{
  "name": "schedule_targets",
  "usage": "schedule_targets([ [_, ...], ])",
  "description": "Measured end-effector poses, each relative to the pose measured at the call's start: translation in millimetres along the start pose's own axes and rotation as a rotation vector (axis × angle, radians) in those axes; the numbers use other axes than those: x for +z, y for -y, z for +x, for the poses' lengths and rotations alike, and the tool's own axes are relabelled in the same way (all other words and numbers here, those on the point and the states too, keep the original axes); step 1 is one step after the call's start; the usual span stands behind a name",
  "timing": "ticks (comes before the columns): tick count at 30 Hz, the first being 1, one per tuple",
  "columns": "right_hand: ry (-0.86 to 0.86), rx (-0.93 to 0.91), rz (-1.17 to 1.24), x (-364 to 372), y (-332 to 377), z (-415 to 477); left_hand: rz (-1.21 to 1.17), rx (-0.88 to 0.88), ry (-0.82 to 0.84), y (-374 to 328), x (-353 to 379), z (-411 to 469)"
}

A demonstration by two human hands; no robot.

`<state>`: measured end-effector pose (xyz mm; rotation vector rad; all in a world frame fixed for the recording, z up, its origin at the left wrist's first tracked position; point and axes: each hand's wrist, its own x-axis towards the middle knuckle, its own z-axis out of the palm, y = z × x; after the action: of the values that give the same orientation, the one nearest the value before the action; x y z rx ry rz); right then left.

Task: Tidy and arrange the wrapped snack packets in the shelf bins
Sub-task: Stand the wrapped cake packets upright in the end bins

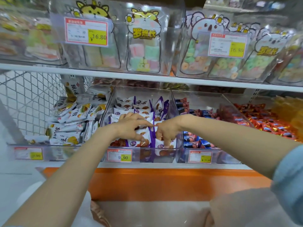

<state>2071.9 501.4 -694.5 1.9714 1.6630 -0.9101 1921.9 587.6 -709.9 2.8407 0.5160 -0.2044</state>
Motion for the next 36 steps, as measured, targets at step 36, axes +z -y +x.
schedule_targets([
  [36,0.066,0.077,0.005,18,0,31,-0.043,0.018,-0.033,-1,5,4],
])
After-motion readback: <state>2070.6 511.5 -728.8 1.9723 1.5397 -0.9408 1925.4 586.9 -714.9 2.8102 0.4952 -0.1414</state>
